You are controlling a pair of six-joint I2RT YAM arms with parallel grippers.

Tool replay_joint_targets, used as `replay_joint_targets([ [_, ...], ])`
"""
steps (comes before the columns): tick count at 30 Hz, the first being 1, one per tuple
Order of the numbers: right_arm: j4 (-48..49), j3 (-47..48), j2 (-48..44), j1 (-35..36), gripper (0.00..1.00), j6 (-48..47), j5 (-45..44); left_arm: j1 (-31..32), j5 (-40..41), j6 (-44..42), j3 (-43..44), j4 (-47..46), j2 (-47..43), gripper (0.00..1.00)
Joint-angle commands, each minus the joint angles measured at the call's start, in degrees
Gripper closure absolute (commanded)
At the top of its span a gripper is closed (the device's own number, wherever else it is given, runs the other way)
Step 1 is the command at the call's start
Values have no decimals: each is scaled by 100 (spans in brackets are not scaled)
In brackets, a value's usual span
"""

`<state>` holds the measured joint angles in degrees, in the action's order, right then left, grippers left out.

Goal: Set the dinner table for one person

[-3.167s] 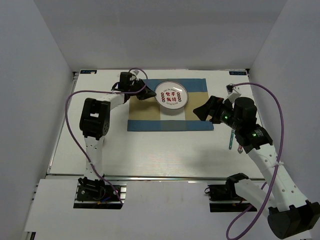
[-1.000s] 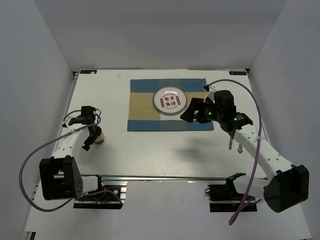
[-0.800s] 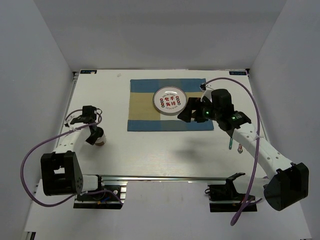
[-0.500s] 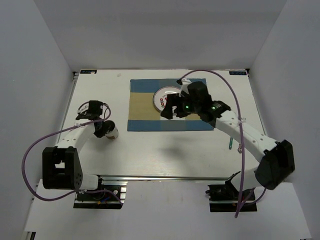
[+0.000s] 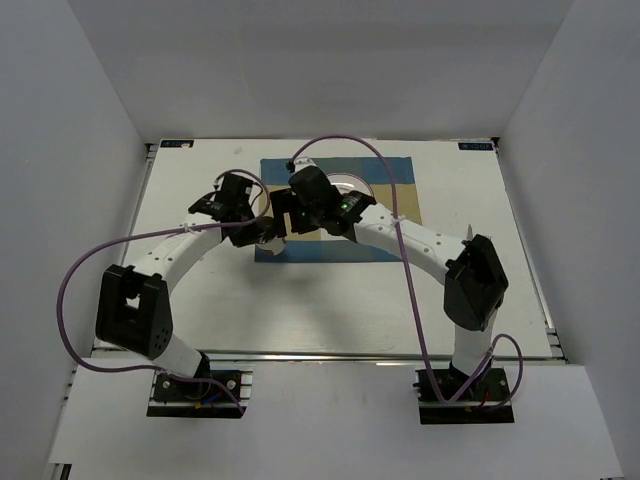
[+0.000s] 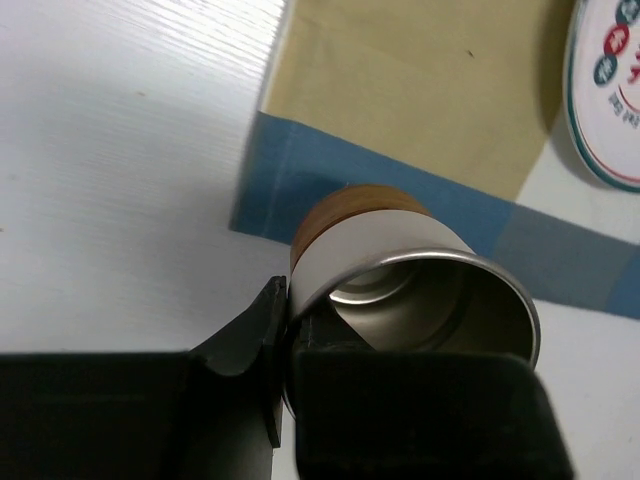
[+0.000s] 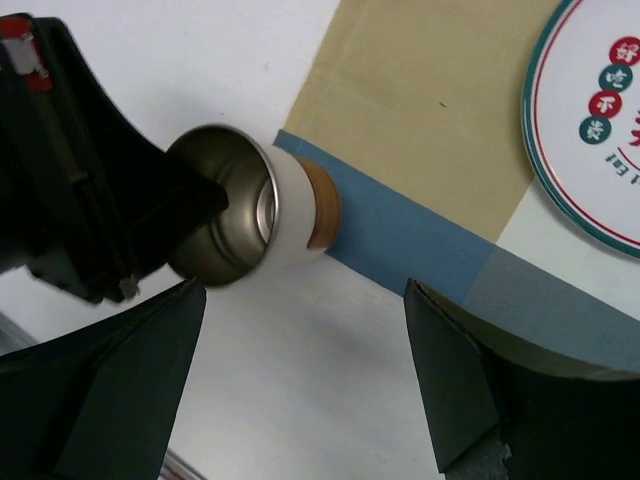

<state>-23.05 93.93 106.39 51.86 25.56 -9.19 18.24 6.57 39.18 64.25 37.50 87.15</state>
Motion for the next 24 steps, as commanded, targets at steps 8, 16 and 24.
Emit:
replay_joint_targets([
  [8, -112, 381, 523, 53, 44, 160, -724, 531, -332, -95, 588, 65, -164, 100],
  [16, 29, 345, 471, 62, 100, 212, -900, 646, -438, -33, 773, 47, -182, 80],
  [24, -76, 642, 532, -9, 100, 239, -1067, 646, 186, 169, 1458, 548, -164, 33],
])
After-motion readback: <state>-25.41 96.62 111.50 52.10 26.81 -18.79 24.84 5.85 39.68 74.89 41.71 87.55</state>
